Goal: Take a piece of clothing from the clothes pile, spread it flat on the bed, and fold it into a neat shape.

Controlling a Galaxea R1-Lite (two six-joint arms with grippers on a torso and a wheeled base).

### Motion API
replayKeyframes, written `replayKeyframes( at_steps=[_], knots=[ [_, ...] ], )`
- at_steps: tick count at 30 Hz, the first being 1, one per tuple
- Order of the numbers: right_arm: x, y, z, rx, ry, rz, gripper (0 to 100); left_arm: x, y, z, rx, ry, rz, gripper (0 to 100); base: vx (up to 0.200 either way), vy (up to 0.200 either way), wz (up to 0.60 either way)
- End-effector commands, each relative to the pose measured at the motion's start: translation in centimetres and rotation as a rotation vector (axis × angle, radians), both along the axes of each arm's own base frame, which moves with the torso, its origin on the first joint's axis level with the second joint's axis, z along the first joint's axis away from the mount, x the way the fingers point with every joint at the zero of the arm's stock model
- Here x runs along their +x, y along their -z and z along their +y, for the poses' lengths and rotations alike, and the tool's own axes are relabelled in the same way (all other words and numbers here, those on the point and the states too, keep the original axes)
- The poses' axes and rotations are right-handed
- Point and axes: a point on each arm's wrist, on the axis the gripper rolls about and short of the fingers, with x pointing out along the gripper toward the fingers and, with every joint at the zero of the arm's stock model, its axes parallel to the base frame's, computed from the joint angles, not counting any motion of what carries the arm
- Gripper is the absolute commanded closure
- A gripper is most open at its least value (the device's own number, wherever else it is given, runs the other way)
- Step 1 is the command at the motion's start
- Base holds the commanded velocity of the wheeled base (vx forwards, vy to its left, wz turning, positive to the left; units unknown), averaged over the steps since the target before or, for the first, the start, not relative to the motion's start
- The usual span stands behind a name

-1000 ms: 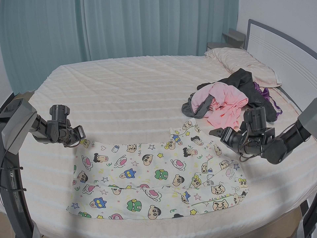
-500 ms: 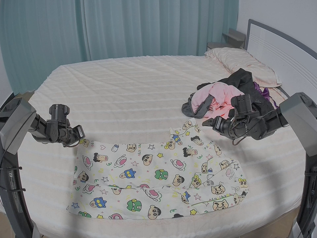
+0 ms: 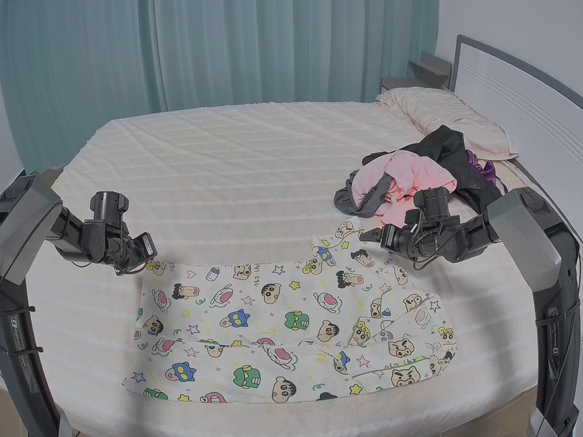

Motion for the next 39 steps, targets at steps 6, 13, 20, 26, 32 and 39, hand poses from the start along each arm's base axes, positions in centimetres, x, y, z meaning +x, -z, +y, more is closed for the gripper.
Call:
replayKeyframes(
  at_steps=[6,13,20,26,32,39],
  knots=[
    [1.2,0.9,1.8,0.007,-0.044,-0.022,0,-0.3,-0.4,-0.2,0.001,0.004,0.007,100,0.0,0.0,0.0],
    [1.2,2.2,1.5,-0.015,-0.041,0.02,100,-0.3,-0.4,0.0,0.0,0.001,0.009,100,0.0,0.0,0.0],
    [1.4,1.5,0.9,-0.005,-0.022,0.007,100,-0.4,-0.2,0.0,-0.001,-0.001,0.016,100,0.0,0.0,0.0],
    [1.4,-0.1,-0.6,0.006,0.016,-0.025,100,-0.8,-1.5,0.3,0.001,-0.009,-0.013,100,0.0,0.0,0.0],
    [0.8,0.0,-1.6,0.058,0.061,-0.068,100,-0.8,-1.5,1.0,0.002,-0.024,-0.016,100,0.0,0.0,0.0],
    [0.6,-0.1,-2.4,0.09,0.087,-0.121,100,-0.7,-2.1,1.2,0.001,-0.028,-0.034,100,0.0,0.0,0.0]
  ],
)
